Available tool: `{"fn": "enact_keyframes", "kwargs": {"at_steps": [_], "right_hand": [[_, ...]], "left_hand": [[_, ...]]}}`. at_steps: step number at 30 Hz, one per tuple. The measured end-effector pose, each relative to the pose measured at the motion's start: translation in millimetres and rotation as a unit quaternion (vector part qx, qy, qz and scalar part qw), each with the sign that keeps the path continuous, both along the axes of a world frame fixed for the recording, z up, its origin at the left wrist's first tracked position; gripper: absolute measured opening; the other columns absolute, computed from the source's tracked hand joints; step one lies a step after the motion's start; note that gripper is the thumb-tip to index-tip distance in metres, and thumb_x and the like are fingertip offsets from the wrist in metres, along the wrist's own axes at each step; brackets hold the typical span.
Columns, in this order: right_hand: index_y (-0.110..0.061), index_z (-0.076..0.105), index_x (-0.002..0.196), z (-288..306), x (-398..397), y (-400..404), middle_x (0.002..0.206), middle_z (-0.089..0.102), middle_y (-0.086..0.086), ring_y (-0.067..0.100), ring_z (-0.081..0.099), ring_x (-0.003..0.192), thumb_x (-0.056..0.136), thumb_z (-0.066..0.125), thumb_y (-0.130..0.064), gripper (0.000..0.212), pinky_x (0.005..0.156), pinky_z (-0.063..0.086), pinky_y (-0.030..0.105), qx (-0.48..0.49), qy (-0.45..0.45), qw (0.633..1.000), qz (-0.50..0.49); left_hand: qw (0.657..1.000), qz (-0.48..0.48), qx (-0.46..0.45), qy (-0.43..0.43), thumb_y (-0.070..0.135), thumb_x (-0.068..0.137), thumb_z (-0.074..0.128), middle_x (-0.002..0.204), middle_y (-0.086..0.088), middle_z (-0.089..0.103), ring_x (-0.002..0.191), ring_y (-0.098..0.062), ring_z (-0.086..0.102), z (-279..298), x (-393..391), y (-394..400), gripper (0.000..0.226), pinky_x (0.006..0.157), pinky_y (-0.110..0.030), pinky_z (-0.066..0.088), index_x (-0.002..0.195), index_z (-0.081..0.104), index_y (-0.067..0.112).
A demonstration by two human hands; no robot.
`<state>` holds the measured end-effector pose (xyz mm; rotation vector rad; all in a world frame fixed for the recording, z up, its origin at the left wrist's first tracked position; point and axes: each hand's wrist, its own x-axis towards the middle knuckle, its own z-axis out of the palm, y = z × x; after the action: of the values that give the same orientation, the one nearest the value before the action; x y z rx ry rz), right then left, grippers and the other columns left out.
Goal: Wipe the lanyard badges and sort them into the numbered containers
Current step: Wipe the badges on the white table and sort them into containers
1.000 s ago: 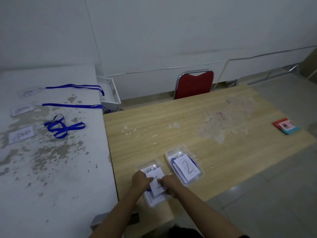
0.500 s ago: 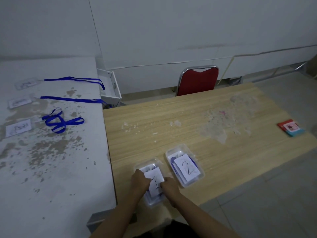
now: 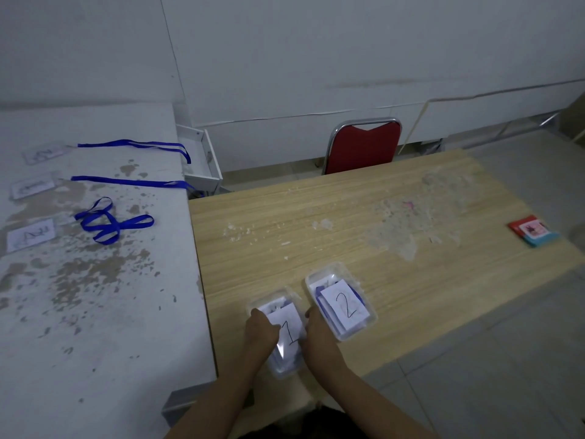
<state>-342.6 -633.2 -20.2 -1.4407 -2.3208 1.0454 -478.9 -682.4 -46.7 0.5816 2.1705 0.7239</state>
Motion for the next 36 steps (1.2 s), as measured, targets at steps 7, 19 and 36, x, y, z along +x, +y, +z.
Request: {"fn": "enact_keyframes", "kwargs": {"at_steps": [7, 19, 36], "right_hand": [[-0.024, 0.055, 0.099, -1, -1, 6, 0.102, 0.060, -0.005, 0.009, 0.058, 0.092, 0.098, 0.046, -0.025, 0.009, 0.071, 0.036, 0.009, 0.081, -0.148, 0.973, 0.160], [-0.019, 0.059, 0.118, 11, 1, 13, 0.122, 0.051, 0.000, 0.015, 0.049, 0.111, 0.093, 0.050, -0.007, 0.029, 0.084, 0.044, 0.023, 0.107, -0.188, 0.966, 0.143], [-0.020, 0.059, 0.116, 7, 2, 3, 0.120, 0.049, 0.002, 0.016, 0.044, 0.114, 0.097, 0.049, -0.028, 0.023, 0.088, 0.040, 0.022, 0.114, -0.158, 0.975, 0.109]], "left_hand": [[1.000, 0.016, -0.004, 0.016, 0.016, 0.087, 0.068, 0.125, -0.019, 0.059, 0.115, -0.028, 0.058, 3, 3, -1, 0.046, 0.088, -0.027, 0.044, 0.125, 0.051, -0.002], [0.999, 0.000, 0.012, 0.038, 0.022, 0.088, 0.068, 0.121, -0.016, 0.061, 0.112, -0.027, 0.059, 5, 8, -5, 0.045, 0.088, -0.028, 0.044, 0.122, 0.048, 0.002], [0.999, 0.020, 0.025, 0.037, 0.024, 0.093, 0.060, 0.116, -0.019, 0.061, 0.104, -0.031, 0.061, 21, -6, -15, 0.036, 0.083, -0.034, 0.052, 0.117, 0.053, -0.002]]}}
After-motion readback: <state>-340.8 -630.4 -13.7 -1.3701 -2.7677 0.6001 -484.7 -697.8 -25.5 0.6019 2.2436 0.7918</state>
